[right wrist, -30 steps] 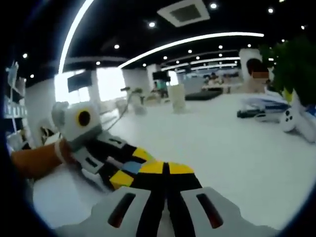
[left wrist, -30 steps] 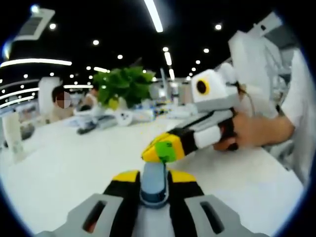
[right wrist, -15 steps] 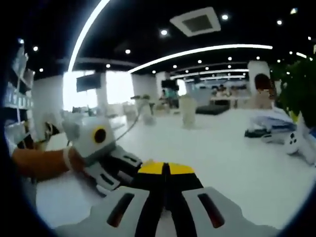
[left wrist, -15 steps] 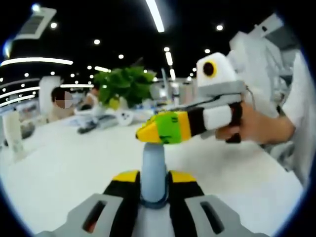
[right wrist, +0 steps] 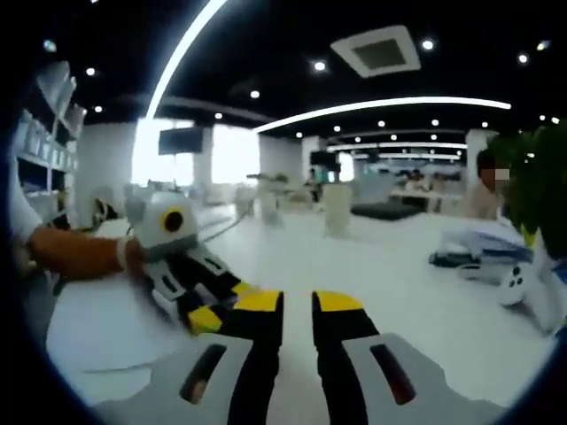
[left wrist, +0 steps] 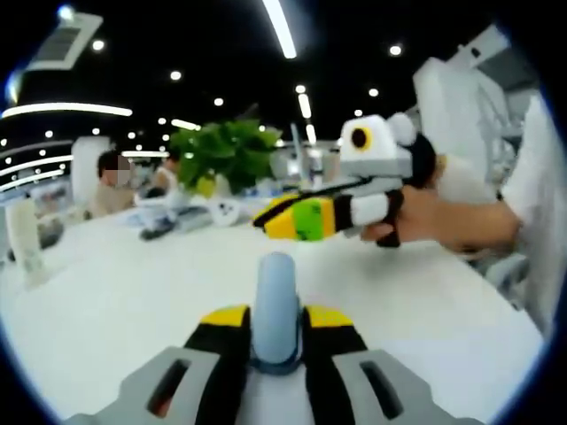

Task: Pick up the paper insert the paper into the punch align the paper edges press the punch to punch holes

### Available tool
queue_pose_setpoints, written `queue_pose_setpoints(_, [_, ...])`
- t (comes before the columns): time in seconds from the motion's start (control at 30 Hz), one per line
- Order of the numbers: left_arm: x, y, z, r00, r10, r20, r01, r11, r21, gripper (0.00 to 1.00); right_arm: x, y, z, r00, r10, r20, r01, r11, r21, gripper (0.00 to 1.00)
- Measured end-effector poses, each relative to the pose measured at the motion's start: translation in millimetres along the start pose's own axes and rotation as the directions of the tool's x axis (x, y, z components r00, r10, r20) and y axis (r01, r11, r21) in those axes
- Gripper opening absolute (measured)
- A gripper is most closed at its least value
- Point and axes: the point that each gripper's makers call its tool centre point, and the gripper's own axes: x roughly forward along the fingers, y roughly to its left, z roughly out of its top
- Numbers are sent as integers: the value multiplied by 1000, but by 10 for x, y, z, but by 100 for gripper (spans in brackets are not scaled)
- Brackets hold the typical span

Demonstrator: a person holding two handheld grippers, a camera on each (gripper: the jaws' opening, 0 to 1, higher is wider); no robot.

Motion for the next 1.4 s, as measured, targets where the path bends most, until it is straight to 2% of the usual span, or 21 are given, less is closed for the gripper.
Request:
queue_pose_setpoints(0.07, [-5,2,17,1000,-2,9,2,1000,-4,26,-31,-10,-36,1000,12,17,-12,1000,-6,23])
queue_pose_setpoints(0.13, [-8,5,26,1000,-1,14,1,1000,-6,28,-40,29,-72,998,37,45,-39,999,27,24])
queue_pose_setpoints(0.2, [-7,2,34,1000,-4,19,4,1000,-10,29,-43,43,-124,999,44,14,-44,999,4,26])
queue_pose_setpoints(0.27, [-9,0,39,1000,-4,22,5,1000,-12,30,-39,55,-99,998,49,34,-49,999,0,30])
queue_pose_setpoints(0.33, [-9,-3,43,1000,-3,23,4,1000,-12,34,-39,63,-124,998,52,24,-52,999,-6,33])
queue_pose_setpoints(0.4, [-6,-4,40,1000,-2,21,2,1000,-9,38,-61,36,-121,999,44,28,-44,999,-2,32])
queue_pose_setpoints(0.53, [-3,-7,27,1000,0,13,0,1000,-3,40,-62,68,-104,997,59,40,-60,998,12,28])
queue_pose_setpoints(0.73, [-33,20,122,998,13,59,-13,1000,-10,45,-51,68,-102,997,65,43,-66,998,23,37])
queue_pose_setpoints(0.9, [-3,-4,74,1000,7,31,-7,1000,-3,45,-42,62,-93,997,67,49,-68,997,19,40])
queue_pose_setpoints(1.0, [6,-4,34,1000,8,3,-8,1000,8,45,-18,113,-125,997,78,28,-78,997,7,45])
queue_pose_setpoints(1.1, [8,65,60,1000,5,12,-5,1000,-14,46,-9,131,-147,997,77,15,-76,997,-22,46])
queue_pose_setpoints(1.27, [-11,184,149,998,9,59,-4,996,-91,50,-20,127,-128,997,75,26,-75,997,-10,47])
queue_pose_setpoints(1.4, [-5,232,177,998,23,51,-18,995,-100,51,-22,139,-117,997,74,32,-74,997,-8,49])
